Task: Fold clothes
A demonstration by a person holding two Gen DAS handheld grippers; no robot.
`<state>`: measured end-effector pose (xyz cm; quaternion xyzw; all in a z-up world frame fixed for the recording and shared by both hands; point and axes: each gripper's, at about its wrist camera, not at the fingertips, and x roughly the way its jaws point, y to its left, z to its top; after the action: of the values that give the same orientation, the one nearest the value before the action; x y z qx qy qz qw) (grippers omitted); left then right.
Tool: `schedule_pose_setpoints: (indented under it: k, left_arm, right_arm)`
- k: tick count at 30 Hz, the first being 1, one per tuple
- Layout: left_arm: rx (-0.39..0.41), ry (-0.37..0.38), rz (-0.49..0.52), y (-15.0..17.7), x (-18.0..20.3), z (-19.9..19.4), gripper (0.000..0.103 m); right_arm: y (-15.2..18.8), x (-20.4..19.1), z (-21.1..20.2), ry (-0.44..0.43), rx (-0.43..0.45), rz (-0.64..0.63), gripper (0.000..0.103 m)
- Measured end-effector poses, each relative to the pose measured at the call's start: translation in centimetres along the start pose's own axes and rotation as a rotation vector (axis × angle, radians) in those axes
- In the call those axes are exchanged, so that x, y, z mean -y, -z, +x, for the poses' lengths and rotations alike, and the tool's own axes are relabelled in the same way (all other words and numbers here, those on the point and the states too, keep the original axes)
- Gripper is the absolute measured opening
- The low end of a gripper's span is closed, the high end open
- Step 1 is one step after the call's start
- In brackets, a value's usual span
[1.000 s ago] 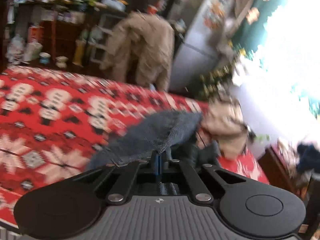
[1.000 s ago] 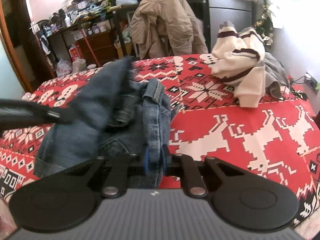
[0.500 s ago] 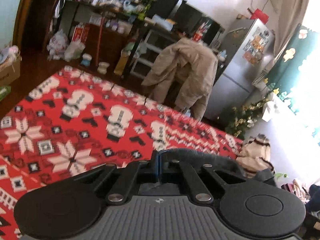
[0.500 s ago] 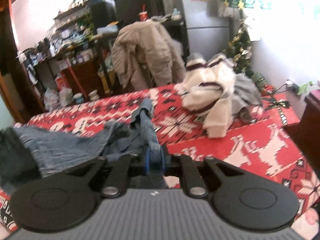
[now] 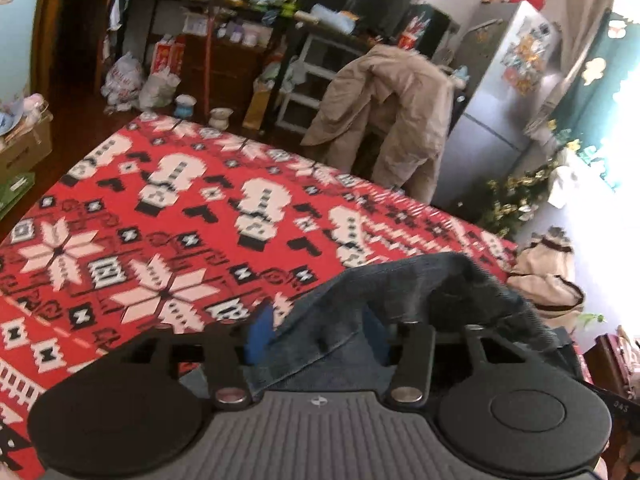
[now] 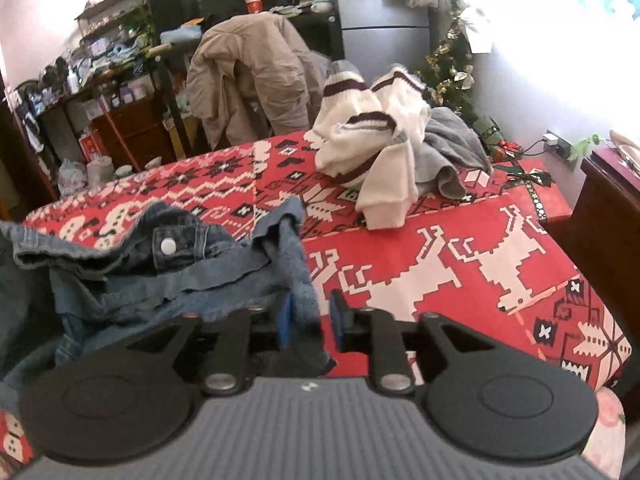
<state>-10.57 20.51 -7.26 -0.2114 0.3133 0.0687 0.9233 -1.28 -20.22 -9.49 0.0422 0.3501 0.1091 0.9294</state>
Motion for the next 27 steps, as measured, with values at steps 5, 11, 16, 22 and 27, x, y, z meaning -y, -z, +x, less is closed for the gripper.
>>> schedule_pose_setpoints:
  k: [5,11,16,22,27]
  left_arm:
    - [0.031,0.033,0.120,-0.6,1.9,0.2,0.071]
    - [-0.016,0.053,0.252,-1.1,3.8,3.9,0.074]
    - [-0.092,0.128,0.139,-1.5,2.7,7.7,0.070]
    - [-0.138,0.057,0.076,-1.0,1.6,10.2,0.023]
    - [-0.139,0.061,0.030,-0.9,0.8,10.5,0.009]
  right_arm:
    - [-0.9,0.1,-0.6,-0.020,0.017,0.019,0.045]
    - [-1.1,-0.1,-0.6,-0.039,0.014,0.034,0.062]
    - [-0.7,-0.2,0.2,-0.065,-0.015,0.050,0.077]
    - [0.4,-0.4,2.4,-0.087,-0.111,0.085,0.077]
    - [1.0,-1.2,3.5,-0.075,-0.134,0.064,0.060]
